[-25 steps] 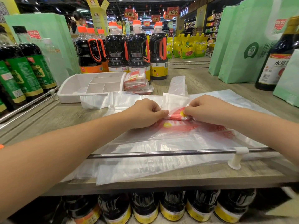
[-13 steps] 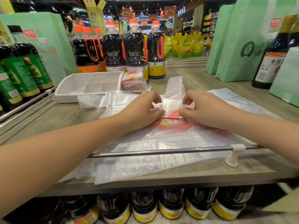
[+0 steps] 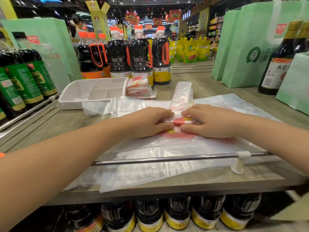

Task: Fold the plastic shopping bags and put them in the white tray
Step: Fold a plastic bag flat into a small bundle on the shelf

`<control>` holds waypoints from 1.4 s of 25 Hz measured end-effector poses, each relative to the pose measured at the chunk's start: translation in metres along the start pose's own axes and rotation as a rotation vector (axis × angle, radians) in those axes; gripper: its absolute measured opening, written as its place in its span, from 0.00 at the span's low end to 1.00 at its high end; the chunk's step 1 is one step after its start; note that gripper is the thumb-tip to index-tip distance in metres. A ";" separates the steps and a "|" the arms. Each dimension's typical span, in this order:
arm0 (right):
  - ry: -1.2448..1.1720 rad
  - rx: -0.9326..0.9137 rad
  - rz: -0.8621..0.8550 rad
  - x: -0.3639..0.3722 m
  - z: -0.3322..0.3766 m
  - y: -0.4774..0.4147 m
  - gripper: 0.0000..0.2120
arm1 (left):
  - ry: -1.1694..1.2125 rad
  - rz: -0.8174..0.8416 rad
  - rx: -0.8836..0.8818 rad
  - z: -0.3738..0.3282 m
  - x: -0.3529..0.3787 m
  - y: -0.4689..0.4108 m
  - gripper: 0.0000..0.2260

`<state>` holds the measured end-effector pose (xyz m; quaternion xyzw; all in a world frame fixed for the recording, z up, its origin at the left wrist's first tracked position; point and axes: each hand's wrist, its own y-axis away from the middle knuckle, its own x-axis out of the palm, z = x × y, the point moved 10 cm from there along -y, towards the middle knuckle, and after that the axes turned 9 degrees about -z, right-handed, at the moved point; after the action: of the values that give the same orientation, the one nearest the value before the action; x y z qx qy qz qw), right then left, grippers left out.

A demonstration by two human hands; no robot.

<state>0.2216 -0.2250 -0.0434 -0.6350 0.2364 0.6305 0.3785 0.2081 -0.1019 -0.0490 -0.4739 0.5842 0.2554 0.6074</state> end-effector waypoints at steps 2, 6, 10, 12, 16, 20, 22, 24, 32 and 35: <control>-0.013 -0.017 -0.013 -0.004 0.001 0.001 0.31 | -0.051 -0.056 0.060 -0.007 -0.008 0.001 0.23; -0.034 -0.099 -0.075 -0.013 0.008 0.005 0.22 | 0.011 -0.111 0.112 -0.013 -0.018 0.010 0.18; -0.130 -0.160 -0.083 -0.021 0.013 0.019 0.14 | 0.167 -0.236 0.147 -0.019 -0.039 0.027 0.11; -0.203 -0.163 -0.084 -0.022 0.011 0.022 0.14 | 0.198 -0.211 0.143 -0.019 -0.037 0.032 0.11; -0.244 -0.159 -0.109 -0.019 0.005 0.016 0.13 | 0.188 -0.160 0.108 -0.010 -0.023 0.028 0.11; -0.299 -0.136 -0.169 -0.021 -0.001 0.009 0.09 | 0.243 -0.131 0.027 0.000 -0.013 0.023 0.13; -0.338 -0.093 -0.192 -0.023 -0.007 0.007 0.07 | 0.236 -0.115 0.022 -0.001 -0.009 0.021 0.13; -0.355 -0.040 -0.188 -0.021 -0.013 0.006 0.07 | 0.219 -0.124 0.035 -0.003 -0.010 0.019 0.13; -0.367 -0.033 -0.127 -0.010 -0.014 0.003 0.10 | 0.267 -0.257 0.024 -0.006 -0.030 0.022 0.08; -0.430 0.039 -0.145 -0.013 -0.020 0.003 0.09 | 0.367 -0.262 -0.076 0.001 -0.032 0.025 0.09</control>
<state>0.2302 -0.2445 -0.0328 -0.4938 0.1161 0.7179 0.4768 0.1810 -0.0831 -0.0250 -0.6068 0.6083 0.1054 0.5006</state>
